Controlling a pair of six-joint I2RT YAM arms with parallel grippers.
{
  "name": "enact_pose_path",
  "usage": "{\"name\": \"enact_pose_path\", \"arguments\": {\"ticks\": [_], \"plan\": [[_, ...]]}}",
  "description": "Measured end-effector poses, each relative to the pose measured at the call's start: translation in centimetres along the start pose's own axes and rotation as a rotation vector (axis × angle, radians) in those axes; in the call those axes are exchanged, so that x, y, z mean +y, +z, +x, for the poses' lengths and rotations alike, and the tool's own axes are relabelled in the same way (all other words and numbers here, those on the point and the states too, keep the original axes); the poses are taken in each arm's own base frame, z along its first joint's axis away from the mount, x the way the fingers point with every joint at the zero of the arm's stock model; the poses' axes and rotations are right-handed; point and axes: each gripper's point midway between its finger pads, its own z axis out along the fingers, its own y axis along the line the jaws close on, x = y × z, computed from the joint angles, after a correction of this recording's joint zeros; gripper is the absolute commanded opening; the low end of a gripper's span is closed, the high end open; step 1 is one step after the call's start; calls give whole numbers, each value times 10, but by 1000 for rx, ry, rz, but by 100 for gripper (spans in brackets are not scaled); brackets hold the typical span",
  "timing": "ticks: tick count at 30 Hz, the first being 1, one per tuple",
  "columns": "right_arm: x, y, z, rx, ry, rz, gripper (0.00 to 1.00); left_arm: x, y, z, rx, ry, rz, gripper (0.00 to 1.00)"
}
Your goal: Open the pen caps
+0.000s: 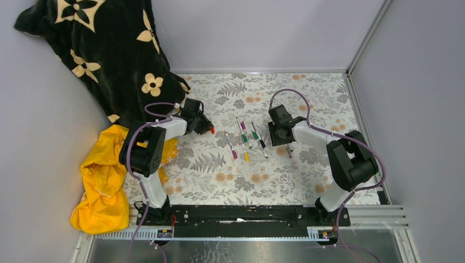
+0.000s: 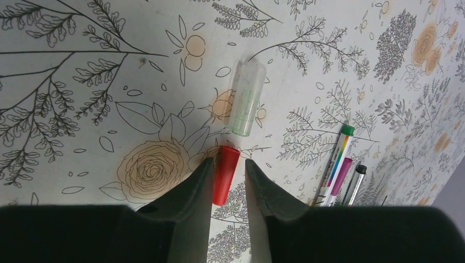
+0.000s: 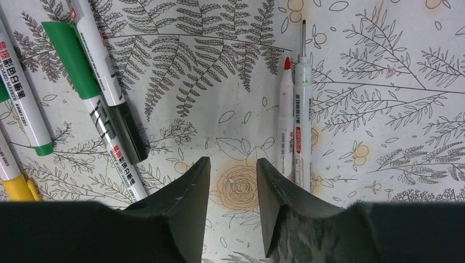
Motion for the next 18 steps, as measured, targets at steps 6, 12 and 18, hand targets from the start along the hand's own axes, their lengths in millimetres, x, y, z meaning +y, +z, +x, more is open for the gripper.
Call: {"name": "enact_pose_path", "arguments": {"ticks": [6,12,18], "plan": [[2,-6,-9,-24,-12,-13,44,2,-3,-1,-6,-8,2,35],[15,-22,-38,-82,-30,-82,44,11,-12,1,-9,-18,-20,35],[33,-27,-55,-102,-57,-147,43,1,-27,-5,-31,-19,12,40]]}}
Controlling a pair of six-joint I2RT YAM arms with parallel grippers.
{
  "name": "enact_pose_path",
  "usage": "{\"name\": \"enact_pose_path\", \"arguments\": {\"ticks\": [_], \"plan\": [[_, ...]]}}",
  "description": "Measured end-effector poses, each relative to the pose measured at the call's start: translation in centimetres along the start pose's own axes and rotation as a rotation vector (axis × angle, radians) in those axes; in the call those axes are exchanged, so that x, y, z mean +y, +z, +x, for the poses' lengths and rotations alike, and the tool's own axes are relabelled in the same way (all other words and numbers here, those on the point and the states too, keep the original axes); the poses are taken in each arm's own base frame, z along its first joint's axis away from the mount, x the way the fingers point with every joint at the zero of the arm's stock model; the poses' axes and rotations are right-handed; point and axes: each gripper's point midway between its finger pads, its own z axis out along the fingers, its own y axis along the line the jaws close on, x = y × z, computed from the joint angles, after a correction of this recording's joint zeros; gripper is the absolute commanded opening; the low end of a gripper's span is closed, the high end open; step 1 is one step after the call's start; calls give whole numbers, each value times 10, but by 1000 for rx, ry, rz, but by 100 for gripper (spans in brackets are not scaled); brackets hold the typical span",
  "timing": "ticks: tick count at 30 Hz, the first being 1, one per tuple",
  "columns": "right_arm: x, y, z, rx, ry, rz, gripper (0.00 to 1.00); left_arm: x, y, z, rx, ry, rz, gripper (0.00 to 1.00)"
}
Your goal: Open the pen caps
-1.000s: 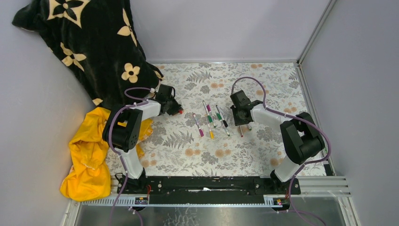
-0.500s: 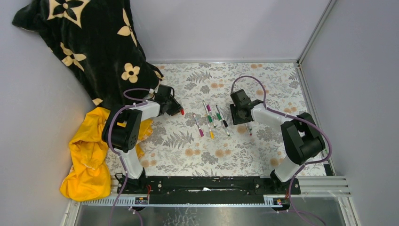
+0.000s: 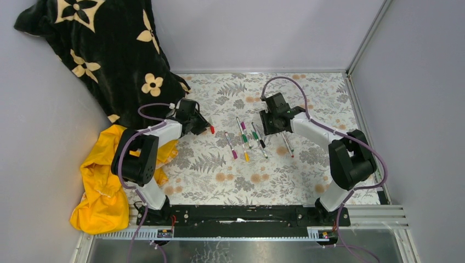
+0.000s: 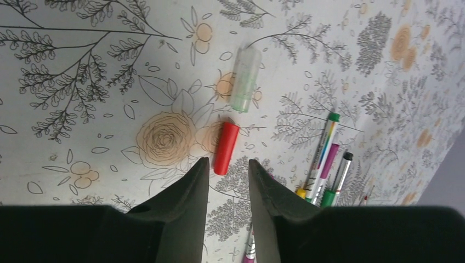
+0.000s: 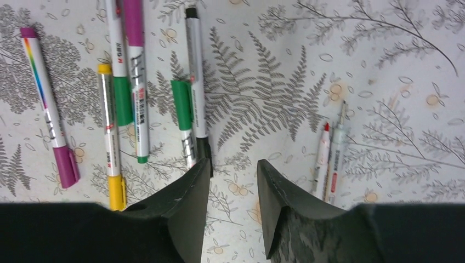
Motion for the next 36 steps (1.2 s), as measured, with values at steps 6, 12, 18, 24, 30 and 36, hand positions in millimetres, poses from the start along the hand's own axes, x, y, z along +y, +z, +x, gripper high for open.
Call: {"name": "enact_pose_path", "arguments": {"ticks": [6,12,18,24,30,36], "plan": [[17,17,-7,30,-30,-37,42,-9,-11,-1,-4,-2,38,41],[28,37,-14,58,-45,-54,41,-12,-15,2,11,-4,59,41],[33,51,-29,57,-46,-55,40,-10,-18,8,30,-9,72,41],[36,68,-36,70,-47,-53,40,-8,-18,14,48,-18,76,41],[34,80,-25,115,-49,-41,33,-11,-19,15,57,-20,88,45],[33,87,-21,144,-51,-33,15,-18,-26,12,44,-16,112,47]]}}
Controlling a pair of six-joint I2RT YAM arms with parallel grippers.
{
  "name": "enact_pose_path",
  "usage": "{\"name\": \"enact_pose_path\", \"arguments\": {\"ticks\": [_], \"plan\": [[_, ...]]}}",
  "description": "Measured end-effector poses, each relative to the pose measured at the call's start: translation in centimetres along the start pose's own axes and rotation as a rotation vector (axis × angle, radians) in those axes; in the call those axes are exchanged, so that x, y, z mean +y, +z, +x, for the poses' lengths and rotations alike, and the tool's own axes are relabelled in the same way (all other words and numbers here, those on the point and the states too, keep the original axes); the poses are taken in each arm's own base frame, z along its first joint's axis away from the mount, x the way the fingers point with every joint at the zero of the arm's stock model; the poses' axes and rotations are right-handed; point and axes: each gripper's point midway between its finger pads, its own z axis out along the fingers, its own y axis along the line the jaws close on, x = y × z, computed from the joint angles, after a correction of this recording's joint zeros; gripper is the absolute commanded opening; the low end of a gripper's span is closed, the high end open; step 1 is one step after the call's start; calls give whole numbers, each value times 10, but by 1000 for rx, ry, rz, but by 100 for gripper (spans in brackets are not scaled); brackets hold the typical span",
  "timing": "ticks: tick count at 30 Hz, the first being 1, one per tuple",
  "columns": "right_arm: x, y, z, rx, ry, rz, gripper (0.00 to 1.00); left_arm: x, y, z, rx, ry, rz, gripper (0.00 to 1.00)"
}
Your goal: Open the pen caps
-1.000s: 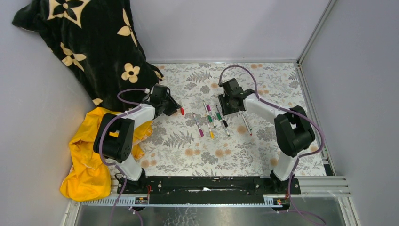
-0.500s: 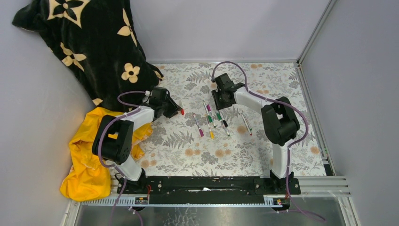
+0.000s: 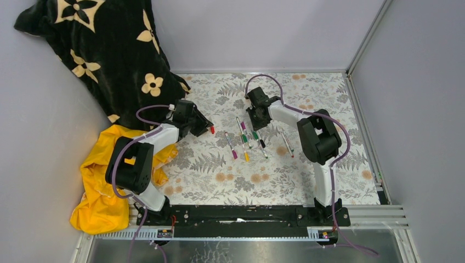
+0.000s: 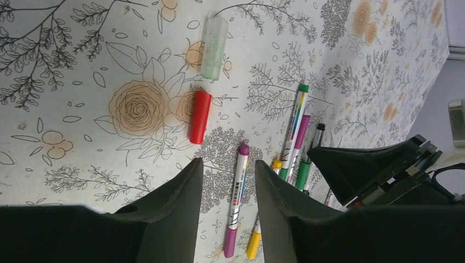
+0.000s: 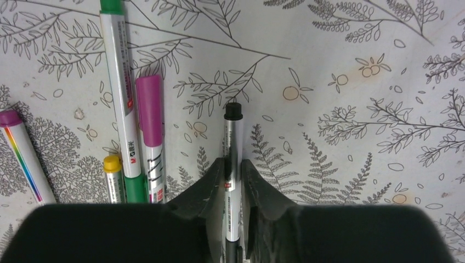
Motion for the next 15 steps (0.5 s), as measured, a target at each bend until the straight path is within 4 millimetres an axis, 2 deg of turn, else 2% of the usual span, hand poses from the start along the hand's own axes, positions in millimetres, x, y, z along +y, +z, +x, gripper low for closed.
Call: {"name": "enact_pose_path", "arguments": {"ticks": [3,8,15], "plan": [[-1,1,0,1,0,5,0,-4,-1,0,-3,5,11,48],[-1,1,0,1,1,6,0,-9,-1,6,4,24,25,53],[4,-3,-2,-3,16,-16,0,-37,-12,16,-2,72,151,53]]}}
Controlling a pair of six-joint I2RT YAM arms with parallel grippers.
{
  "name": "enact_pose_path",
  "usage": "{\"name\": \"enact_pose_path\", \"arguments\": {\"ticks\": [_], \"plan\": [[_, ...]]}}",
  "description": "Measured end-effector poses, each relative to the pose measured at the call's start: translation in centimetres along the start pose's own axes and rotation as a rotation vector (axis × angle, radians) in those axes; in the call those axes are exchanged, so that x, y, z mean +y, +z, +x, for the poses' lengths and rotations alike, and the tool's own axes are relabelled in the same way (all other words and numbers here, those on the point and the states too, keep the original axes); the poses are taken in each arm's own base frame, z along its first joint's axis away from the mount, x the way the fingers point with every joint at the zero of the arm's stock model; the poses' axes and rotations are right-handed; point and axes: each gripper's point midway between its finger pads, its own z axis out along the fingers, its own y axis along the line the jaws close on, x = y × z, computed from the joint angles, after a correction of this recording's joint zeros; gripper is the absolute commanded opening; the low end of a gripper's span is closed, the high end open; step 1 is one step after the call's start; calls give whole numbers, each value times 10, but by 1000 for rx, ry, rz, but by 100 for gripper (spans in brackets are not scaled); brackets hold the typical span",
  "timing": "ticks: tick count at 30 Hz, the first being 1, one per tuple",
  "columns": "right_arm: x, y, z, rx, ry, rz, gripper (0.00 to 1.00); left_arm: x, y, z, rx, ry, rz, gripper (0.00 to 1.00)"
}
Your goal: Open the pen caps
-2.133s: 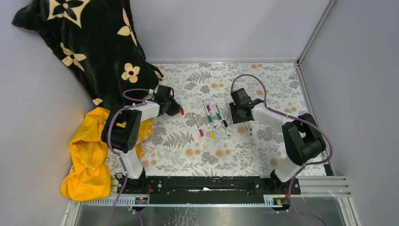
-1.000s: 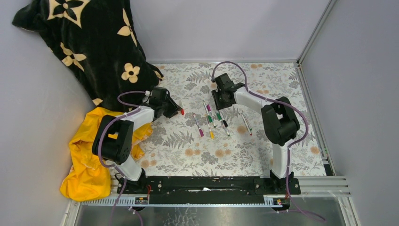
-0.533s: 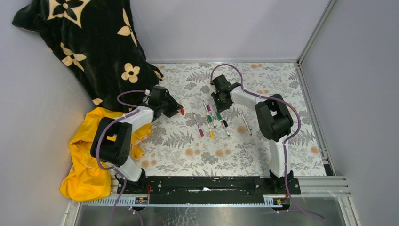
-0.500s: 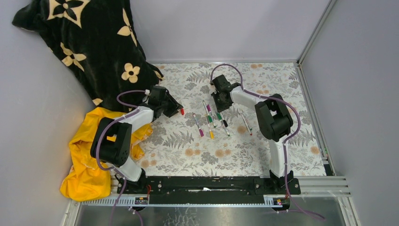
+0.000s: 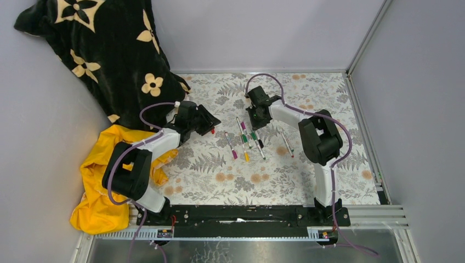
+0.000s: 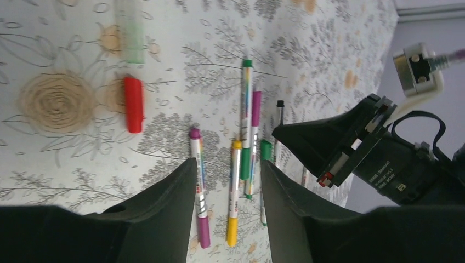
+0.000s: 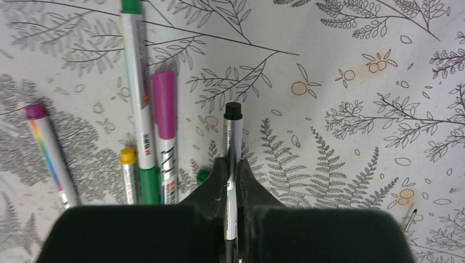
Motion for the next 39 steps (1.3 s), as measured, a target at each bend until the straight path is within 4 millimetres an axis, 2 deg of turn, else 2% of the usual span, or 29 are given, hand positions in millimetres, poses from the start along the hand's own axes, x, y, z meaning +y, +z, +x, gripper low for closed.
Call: {"name": "enact_pose_path", "arguments": {"ticks": [4,10,14,20,23,28,33,39], "plan": [[9,-18,-10,-34,22,-40,0,-18,-4,8,10,36,92,53],[24,-64,-39,-146,56,-112,0,-54,-7,29,49,112,236,53],[33,-88,-53,-205,81,-159,0,-75,-11,47,81,163,321,53],[49,-109,-65,-260,130,-248,0,-100,-15,70,128,210,434,54],[56,-114,-65,-273,154,-290,0,-108,-18,79,150,211,499,53],[63,-113,-63,-271,181,-330,0,-110,-19,89,185,200,551,53],[67,-113,-64,-273,194,-353,0,-118,-24,93,197,201,604,53],[69,-114,-65,-273,207,-365,0,-115,-23,98,212,196,617,52]]}}
